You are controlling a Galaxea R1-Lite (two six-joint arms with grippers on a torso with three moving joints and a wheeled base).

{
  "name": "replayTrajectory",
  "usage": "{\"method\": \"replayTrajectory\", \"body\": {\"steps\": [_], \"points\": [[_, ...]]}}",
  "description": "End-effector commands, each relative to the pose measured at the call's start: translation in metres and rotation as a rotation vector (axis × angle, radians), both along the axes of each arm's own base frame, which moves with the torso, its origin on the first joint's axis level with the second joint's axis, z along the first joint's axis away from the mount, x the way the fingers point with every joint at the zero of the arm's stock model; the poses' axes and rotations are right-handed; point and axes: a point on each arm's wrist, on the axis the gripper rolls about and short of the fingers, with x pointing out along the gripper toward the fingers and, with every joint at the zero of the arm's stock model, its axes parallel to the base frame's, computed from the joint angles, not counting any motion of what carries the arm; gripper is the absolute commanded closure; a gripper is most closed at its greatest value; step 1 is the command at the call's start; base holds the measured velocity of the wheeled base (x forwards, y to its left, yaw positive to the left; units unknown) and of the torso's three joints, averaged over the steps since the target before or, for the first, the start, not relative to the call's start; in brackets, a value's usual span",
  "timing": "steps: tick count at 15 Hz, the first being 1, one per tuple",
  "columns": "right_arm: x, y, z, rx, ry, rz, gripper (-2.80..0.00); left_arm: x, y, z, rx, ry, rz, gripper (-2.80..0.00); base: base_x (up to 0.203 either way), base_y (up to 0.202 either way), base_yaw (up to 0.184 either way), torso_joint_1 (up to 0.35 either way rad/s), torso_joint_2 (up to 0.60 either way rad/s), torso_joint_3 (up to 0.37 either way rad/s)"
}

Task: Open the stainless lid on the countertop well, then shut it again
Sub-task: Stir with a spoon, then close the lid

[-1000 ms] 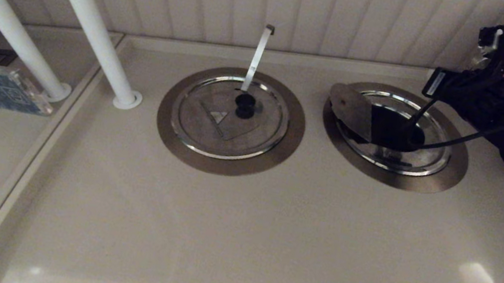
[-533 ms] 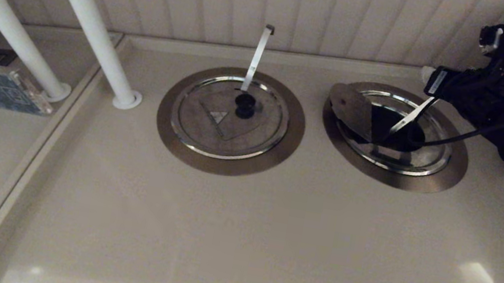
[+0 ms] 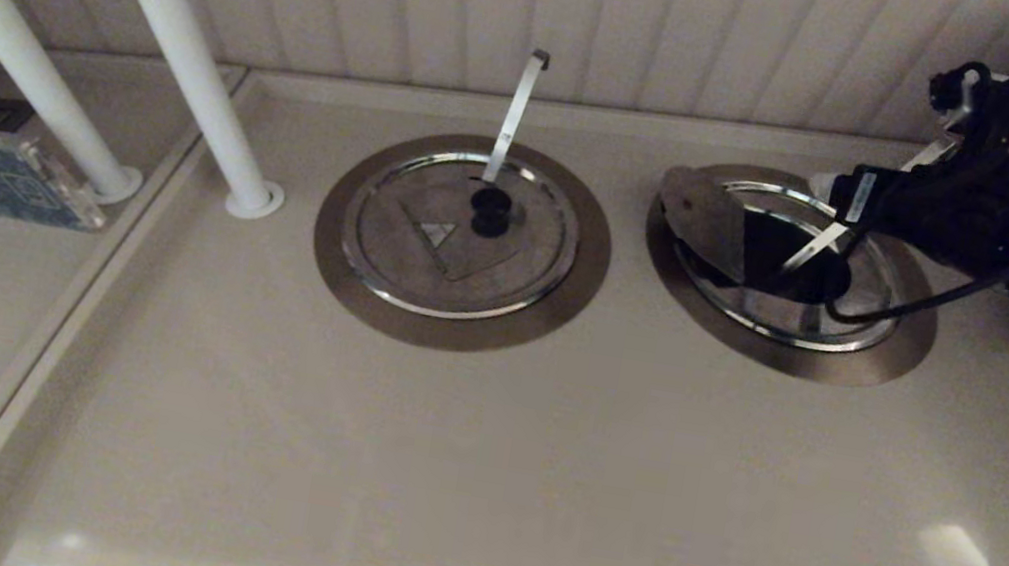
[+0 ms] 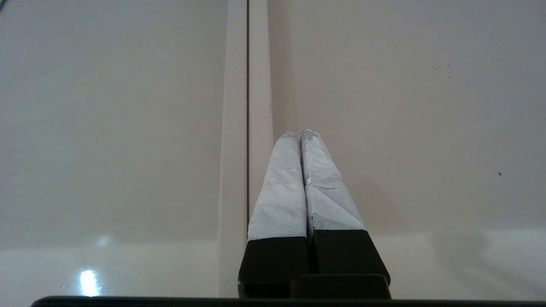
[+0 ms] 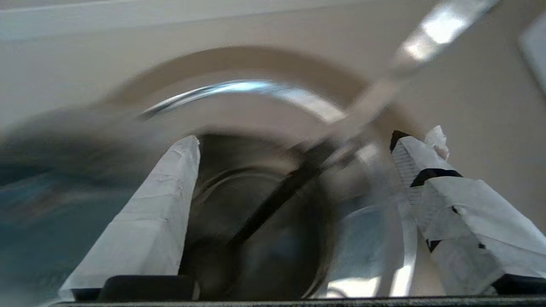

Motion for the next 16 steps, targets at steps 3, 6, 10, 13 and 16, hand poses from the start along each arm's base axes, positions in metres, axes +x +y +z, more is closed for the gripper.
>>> {"method": "replayTrajectory", "body": {"steps": [3, 6, 10, 13, 16], "points": [[-0.075, 0.055, 0.012, -0.019, 0.004, 0.211, -2.8, 0.0, 0.0, 0.0, 0.0, -0.003, 0.0, 0.0, 0.0, 0.0, 0.0, 0.0, 0.0, 0.0], [-0.087, 0.07, -0.01, -0.234, 0.068, 0.23, -2.8, 0.0, 0.0, 0.0, -0.001, -0.003, 0.0, 0.0, 0.0, 0.0, 0.0, 0.0, 0.0, 0.0], [-0.056, 0.105, -0.036, -0.445, 0.069, 0.227, -2.8, 0.0, 0.0, 0.0, -0.001, -0.002, 0.0, 0.0, 0.0, 0.0, 0.0, 0.0, 0.0, 0.0], [-0.036, 0.122, -0.052, -0.541, 0.089, 0.253, -2.8, 0.0, 0.0, 0.0, 0.0, -0.002, 0.0, 0.0, 0.0, 0.0, 0.0, 0.0, 0.0, 0.0], [-0.011, 0.133, -0.072, -0.61, 0.12, 0.264, -2.8, 0.0, 0.0, 0.0, 0.0, -0.003, 0.0, 0.0, 0.0, 0.0, 0.0, 0.0, 0.0, 0.0]]}}
